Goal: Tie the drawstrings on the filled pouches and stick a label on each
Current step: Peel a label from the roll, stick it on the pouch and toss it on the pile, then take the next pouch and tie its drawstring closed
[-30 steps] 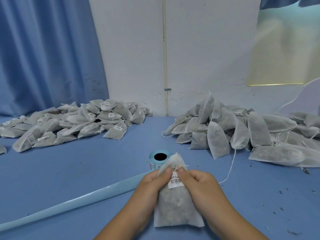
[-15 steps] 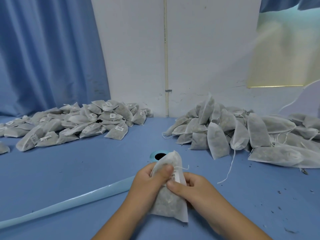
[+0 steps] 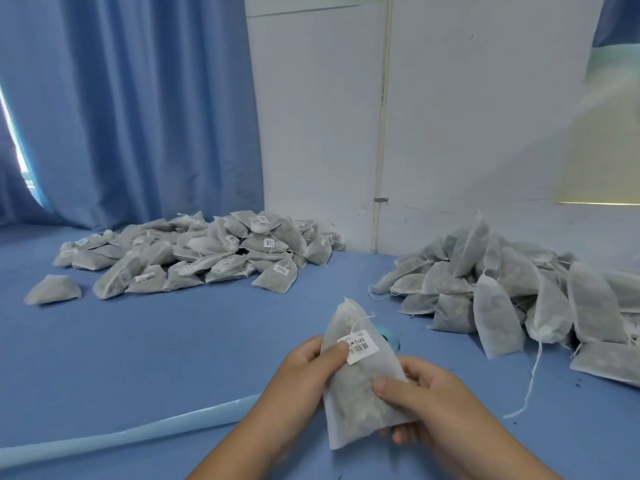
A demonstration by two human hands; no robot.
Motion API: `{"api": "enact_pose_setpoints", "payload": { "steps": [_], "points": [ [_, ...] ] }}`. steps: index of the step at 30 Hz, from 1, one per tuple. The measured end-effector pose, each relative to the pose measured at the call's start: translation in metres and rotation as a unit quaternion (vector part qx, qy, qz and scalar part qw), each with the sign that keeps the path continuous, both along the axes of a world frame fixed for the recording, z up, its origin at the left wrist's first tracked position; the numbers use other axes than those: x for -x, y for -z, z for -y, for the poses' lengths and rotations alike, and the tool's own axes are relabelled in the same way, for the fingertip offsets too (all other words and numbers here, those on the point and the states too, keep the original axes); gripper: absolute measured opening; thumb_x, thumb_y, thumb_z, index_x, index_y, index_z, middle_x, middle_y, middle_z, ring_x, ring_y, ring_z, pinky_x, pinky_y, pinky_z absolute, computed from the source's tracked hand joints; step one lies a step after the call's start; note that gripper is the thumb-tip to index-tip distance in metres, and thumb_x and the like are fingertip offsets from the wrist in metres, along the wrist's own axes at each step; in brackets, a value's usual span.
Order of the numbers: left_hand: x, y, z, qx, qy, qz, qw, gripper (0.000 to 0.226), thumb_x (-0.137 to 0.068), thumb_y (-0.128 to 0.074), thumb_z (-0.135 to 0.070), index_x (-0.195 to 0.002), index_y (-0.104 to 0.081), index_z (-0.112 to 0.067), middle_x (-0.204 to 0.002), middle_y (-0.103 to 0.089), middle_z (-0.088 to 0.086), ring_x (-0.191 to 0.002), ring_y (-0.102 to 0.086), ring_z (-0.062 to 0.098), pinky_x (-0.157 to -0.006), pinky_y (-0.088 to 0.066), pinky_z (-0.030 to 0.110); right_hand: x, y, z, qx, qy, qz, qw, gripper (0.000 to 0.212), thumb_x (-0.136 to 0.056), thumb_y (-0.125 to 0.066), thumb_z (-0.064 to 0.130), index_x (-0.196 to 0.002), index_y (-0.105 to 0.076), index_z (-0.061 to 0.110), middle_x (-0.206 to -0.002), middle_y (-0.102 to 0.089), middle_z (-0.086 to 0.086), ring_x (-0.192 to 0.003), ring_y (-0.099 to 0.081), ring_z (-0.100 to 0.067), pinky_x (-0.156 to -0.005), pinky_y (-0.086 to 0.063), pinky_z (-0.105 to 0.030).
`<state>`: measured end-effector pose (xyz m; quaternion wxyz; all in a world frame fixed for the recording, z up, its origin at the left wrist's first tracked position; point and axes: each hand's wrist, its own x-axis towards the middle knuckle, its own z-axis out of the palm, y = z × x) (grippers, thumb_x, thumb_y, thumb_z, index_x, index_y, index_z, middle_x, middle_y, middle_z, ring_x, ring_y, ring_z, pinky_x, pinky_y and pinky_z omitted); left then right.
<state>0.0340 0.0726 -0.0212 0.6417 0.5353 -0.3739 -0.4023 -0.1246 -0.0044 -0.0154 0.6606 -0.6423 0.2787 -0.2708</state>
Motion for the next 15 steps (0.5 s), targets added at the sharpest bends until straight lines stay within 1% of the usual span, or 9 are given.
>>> {"api": "enact_pose_setpoints", "payload": {
  "steps": [2, 4, 6, 9, 11, 12, 13, 14, 15],
  "points": [
    [-0.014, -0.001, -0.002, -0.013, -0.024, -0.022, 0.999, 0.025, -0.097, -0.054, -0.025, -0.1, -0.073, -0.008, -0.101, -0.074, 0.014, -0.091, -0.072, 0.028, -0.074, -0.057, 0.035, -0.011, -0.002, -0.001, -0.009, 0.008, -0.01, 1.0, 0.023, -0.078, -0.075, 0.013, -0.096, -0.066, 0.002, -0.065, -0.067, -0.013, -0.048, -0.057, -0.025, -0.039, -0.04, -0.026],
    [-0.028, -0.004, -0.003, -0.003, -0.073, -0.079, 0.994, 0.028, -0.096, -0.052, -0.021, -0.105, -0.069, -0.001, -0.094, -0.071, 0.016, -0.075, -0.07, 0.028, -0.062, -0.055, 0.032, -0.023, -0.005, -0.002, -0.011, 0.012, -0.018, 1.0, 0.014, -0.084, -0.066, 0.009, -0.095, -0.063, 0.001, -0.06, -0.063, -0.013, -0.04, -0.051, -0.022, -0.035, -0.035, -0.023],
    [-0.045, -0.005, -0.005, 0.012, -0.147, -0.164, 0.975, 0.022, -0.095, -0.054, -0.018, -0.103, -0.065, -0.001, -0.088, -0.061, 0.017, -0.064, -0.061, 0.027, -0.06, -0.053, 0.035, -0.037, -0.009, -0.004, -0.013, 0.009, -0.014, 1.0, 0.015, -0.085, -0.064, 0.01, -0.093, -0.061, -0.002, -0.056, -0.059, -0.012, -0.037, -0.048, -0.018, -0.033, -0.032, -0.021],
    [-0.069, -0.006, -0.009, 0.044, -0.233, -0.255, 0.937, 0.015, -0.095, -0.051, -0.014, -0.092, -0.062, -0.004, -0.081, -0.053, 0.012, -0.06, -0.051, 0.024, -0.061, -0.046, 0.034, -0.07, -0.027, -0.005, -0.041, -0.01, 0.014, 0.999, 0.008, -0.086, -0.063, 0.009, -0.083, -0.061, 0.002, -0.054, -0.057, -0.007, -0.038, -0.048, -0.014, -0.033, -0.035, -0.021],
    [-0.081, -0.008, -0.012, 0.067, -0.273, -0.288, 0.916, 0.016, -0.095, -0.048, -0.013, -0.088, -0.061, -0.006, -0.078, -0.051, 0.01, -0.058, -0.047, 0.021, -0.059, -0.042, 0.031, -0.101, -0.05, 0.001, -0.09, -0.025, 0.09, 0.992, 0.006, -0.086, -0.062, 0.0, -0.08, -0.062, 0.002, -0.061, -0.062, -0.011, -0.046, -0.058, -0.015, -0.041, -0.048, -0.02],
    [-0.085, -0.009, -0.012, 0.076, -0.292, -0.294, 0.907, 0.016, -0.096, -0.048, -0.013, -0.086, -0.06, -0.007, -0.077, -0.05, 0.009, -0.058, -0.046, 0.021, -0.058, -0.041, 0.031, -0.118, -0.062, 0.007, -0.113, -0.026, 0.143, 0.983, 0.006, -0.084, -0.062, -0.006, -0.082, -0.062, 0.0, -0.069, -0.065, -0.014, -0.056, -0.064, -0.017, -0.051, -0.055, -0.02],
    [-0.088, -0.011, -0.012, 0.082, -0.307, -0.292, 0.902, 0.017, -0.096, -0.047, -0.013, -0.086, -0.06, -0.008, -0.077, -0.05, 0.008, -0.058, -0.046, 0.02, -0.057, -0.04, 0.03, -0.132, -0.073, 0.013, -0.122, -0.017, 0.192, 0.974, 0.011, -0.083, -0.061, -0.01, -0.088, -0.061, -0.001, -0.076, -0.066, -0.015, -0.065, -0.066, -0.018, -0.061, -0.058, -0.02],
    [-0.09, -0.012, -0.01, 0.086, -0.317, -0.282, 0.901, 0.016, -0.096, -0.047, -0.013, -0.087, -0.06, -0.009, -0.078, -0.051, 0.007, -0.057, -0.046, 0.019, -0.056, -0.04, 0.03, -0.144, -0.082, 0.02, -0.115, -0.002, 0.221, 0.968, 0.02, -0.083, -0.062, -0.012, -0.098, -0.058, 0.001, -0.082, -0.066, -0.013, -0.072, -0.067, -0.017, -0.068, -0.057, -0.02],
    [-0.091, -0.013, -0.009, 0.088, -0.322, -0.269, 0.903, 0.016, -0.096, -0.047, -0.013, -0.089, -0.06, -0.01, -0.079, -0.051, 0.007, -0.056, -0.046, 0.018, -0.055, -0.04, 0.029, -0.151, -0.088, 0.026, -0.106, 0.007, 0.23, 0.967, 0.029, -0.083, -0.062, -0.011, -0.108, -0.055, 0.003, -0.088, -0.066, -0.011, -0.077, -0.066, -0.016, -0.072, -0.057, -0.019]
  ]
}}
